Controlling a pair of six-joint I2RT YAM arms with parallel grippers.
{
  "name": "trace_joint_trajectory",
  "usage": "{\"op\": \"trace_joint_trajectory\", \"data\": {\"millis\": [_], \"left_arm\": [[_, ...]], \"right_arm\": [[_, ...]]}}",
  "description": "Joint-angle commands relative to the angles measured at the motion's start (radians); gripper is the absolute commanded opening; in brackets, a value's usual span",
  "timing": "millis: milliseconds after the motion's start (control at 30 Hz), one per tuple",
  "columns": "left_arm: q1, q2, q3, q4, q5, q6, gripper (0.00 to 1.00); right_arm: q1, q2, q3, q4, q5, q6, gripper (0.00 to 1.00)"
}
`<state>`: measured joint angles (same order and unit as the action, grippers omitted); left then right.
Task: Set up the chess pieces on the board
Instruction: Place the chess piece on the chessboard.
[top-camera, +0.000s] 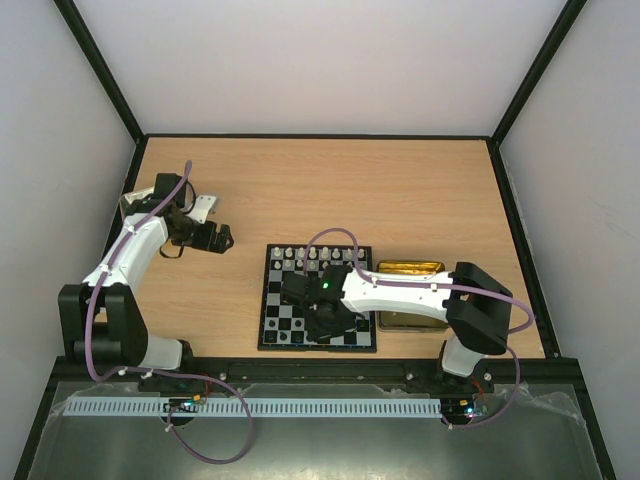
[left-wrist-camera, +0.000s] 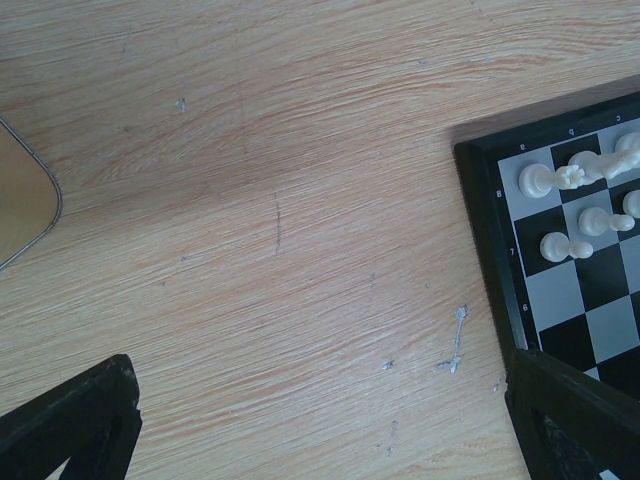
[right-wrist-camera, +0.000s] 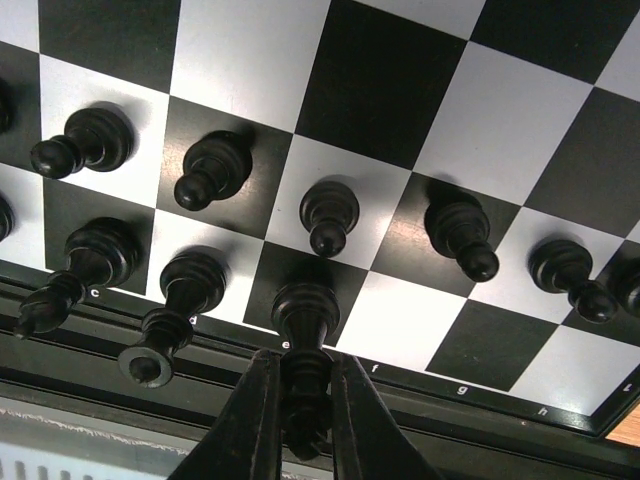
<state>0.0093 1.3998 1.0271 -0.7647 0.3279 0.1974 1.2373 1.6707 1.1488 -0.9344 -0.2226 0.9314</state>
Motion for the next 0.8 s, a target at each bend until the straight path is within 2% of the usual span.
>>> {"op": "trace_joint_trajectory", "data": {"millis": [0,467,600,767], "left_arm": [[-0.005,-0.018,-0.01,0.0,0.0,-0.005,0.99],[-0.005,-0.015,-0.011,0.002,0.002,-0.007,0.99],[-0.007,-0.014,-0.011,0.002,0.002,-0.006,0.99],[-0.005,-0.01,-0.01,0.002,0.002,-0.006,0.99]], "right_arm": [[0.007,0.016,-0.01,-0.008,0.008,0.004,0.07],[0.008,0.032,0.007,-0.009,-0.004,-0.012,0.08],[0.008,0.035,0.011,-0.008,-0.008,-0.019,0.22],[0.008,0.03,0.018,-0.009,-0.001,-0.018,0.23]]}}
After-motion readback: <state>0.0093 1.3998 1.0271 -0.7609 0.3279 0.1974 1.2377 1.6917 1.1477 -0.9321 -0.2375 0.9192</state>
